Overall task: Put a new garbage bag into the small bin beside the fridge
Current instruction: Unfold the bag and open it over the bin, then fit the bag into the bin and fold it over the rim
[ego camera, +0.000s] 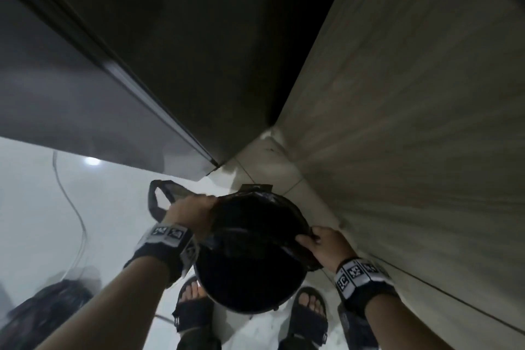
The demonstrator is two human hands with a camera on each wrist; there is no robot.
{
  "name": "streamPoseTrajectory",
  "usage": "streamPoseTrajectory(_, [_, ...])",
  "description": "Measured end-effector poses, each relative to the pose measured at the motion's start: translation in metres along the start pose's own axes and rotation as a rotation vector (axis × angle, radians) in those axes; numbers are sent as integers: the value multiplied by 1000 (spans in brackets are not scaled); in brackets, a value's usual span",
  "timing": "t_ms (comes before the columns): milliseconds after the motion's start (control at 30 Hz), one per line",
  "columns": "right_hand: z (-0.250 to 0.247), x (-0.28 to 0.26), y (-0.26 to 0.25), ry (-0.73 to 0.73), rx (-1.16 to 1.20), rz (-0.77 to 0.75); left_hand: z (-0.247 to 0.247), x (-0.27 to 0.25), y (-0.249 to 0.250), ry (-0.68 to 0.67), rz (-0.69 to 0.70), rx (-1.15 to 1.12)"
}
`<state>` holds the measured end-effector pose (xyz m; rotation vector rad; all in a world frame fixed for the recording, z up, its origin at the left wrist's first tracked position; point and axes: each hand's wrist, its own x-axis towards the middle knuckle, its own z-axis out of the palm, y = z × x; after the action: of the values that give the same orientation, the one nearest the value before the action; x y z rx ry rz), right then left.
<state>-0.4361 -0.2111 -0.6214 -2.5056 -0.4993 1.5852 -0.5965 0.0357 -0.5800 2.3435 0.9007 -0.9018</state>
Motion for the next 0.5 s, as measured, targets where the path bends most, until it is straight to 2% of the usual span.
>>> streamPoseTrajectory(100, [18, -12, 9, 13, 117, 43, 24, -32, -10, -185, -221, -16])
streamPoseTrajectory(167, [23, -15, 1, 43, 117, 65, 40, -38, -13, -215, -324, -129])
streamPoseTrajectory(267, [17, -10, -15, 118, 114, 96, 40, -26, -8, -88, -393, -235])
streamPoseTrajectory(367, [-2, 6, -23, 272, 227, -10, 25, -4, 1, 117, -385, -314])
streamPoseTrajectory(433, [-15, 17, -23, 331, 395, -29, 19, 5, 3, 230, -364, -420])
streamPoseTrajectory(500, [-22, 19, -20, 295, 586, -2, 22, 3, 5, 312, -363, -619])
